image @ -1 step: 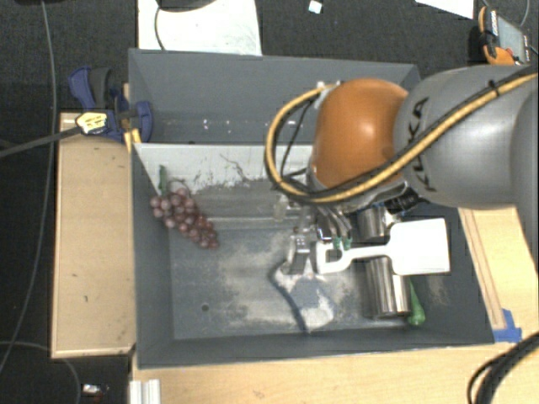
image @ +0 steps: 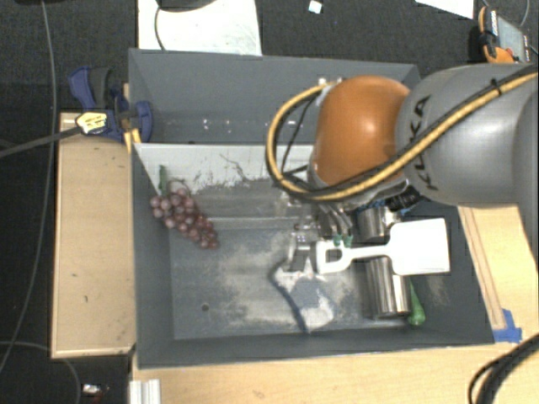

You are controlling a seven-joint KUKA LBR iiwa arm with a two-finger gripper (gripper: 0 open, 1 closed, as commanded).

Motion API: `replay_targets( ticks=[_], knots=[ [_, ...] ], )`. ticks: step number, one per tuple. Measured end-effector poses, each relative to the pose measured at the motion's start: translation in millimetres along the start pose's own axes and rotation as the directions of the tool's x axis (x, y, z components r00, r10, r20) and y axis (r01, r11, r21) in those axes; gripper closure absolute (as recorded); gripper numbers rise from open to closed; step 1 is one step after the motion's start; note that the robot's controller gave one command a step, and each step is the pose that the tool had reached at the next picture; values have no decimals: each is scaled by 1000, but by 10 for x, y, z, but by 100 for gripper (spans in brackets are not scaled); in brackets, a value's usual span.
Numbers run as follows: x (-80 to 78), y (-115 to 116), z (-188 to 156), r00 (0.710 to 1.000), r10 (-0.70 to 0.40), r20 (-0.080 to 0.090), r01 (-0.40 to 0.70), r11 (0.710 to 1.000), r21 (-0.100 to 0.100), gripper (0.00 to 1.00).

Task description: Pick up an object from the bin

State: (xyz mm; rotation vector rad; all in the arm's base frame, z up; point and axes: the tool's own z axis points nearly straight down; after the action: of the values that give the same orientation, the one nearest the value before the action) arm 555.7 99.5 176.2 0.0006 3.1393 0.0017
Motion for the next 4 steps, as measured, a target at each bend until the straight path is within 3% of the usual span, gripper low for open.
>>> replay_targets(
  ticks=[1, 2, 3, 4],
  knots=[
    [139, -576, 1068, 977, -213, -2, 213, 977, -1, 0],
    [276, -588, 598, 925, -380, 13, 380, 925, 1, 0],
    [181, -584, 1014, 977, -214, -5, 214, 977, -2, 0],
    [251, -653, 1051, 952, -304, 14, 304, 953, -1, 0]
  ],
)
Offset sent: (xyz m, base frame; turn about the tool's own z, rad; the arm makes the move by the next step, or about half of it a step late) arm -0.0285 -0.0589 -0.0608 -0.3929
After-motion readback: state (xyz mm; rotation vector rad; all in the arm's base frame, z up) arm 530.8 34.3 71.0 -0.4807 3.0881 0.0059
